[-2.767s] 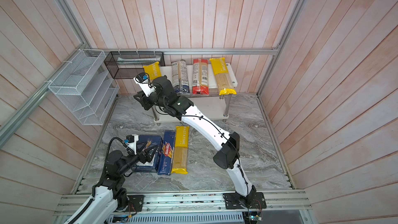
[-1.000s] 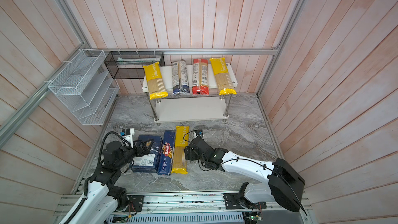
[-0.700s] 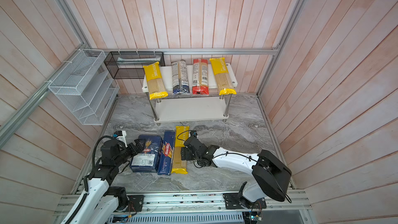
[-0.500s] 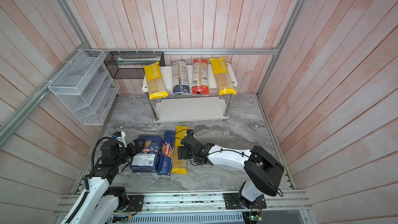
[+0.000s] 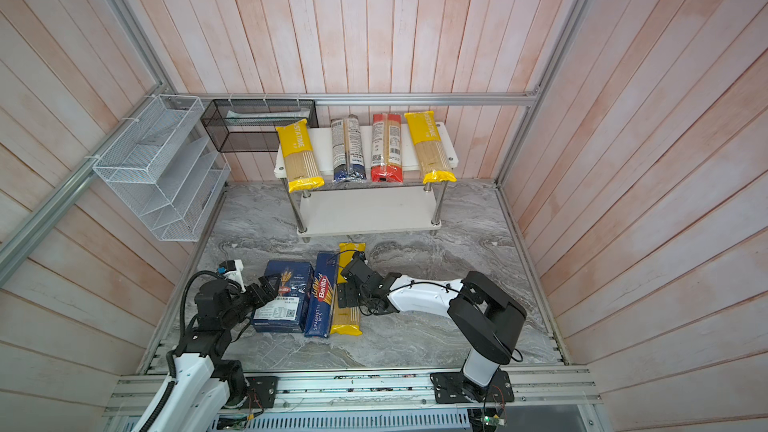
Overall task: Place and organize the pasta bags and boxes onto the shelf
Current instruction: 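Lower the right gripper around the yellow PASTATIME bag beside the blue boxes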
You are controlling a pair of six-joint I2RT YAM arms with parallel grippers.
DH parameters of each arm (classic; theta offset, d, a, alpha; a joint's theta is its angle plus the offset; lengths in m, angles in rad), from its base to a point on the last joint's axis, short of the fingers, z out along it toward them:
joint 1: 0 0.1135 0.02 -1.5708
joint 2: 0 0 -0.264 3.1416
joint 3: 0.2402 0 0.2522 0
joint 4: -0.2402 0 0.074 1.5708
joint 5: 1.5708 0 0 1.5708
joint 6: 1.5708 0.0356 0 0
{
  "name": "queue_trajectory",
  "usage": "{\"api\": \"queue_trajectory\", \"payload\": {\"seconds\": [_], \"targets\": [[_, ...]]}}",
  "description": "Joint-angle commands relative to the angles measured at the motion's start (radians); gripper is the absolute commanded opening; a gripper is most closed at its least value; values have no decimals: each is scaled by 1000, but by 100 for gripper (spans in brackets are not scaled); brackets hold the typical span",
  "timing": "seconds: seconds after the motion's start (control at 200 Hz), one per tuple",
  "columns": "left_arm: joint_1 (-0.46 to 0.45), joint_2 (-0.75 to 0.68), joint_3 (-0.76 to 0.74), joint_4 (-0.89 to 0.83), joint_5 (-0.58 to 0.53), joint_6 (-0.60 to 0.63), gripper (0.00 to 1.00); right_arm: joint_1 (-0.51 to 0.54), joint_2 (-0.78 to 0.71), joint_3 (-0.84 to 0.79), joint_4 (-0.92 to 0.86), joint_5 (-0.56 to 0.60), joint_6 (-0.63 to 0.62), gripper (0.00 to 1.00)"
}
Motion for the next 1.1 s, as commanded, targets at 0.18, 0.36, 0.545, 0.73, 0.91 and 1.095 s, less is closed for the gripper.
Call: {"api": "queue_trajectory", "payload": {"seconds": [0.18, 0.36, 0.545, 0.73, 0.91, 1.095], "targets": [[-3, 33, -27, 54, 117, 21, 100, 8, 59, 60, -50, 1, -20, 93], [-2, 59, -24, 65, 140, 29, 100, 7, 77, 70, -75, 11, -20, 93], [-2, 43, -27, 60, 143, 30, 100, 7, 78, 55, -97, 30, -16, 93], [-3, 23, -31, 59, 166, 36, 100, 4, 68, 36, -150, 66, -20, 93], [-3, -16, -44, 62, 187, 38, 100, -22, 14, -30, -160, 64, -11, 93], [-3, -9, -44, 69, 197, 42, 100, -76, -75, -118, -173, 64, -8, 93]]}}
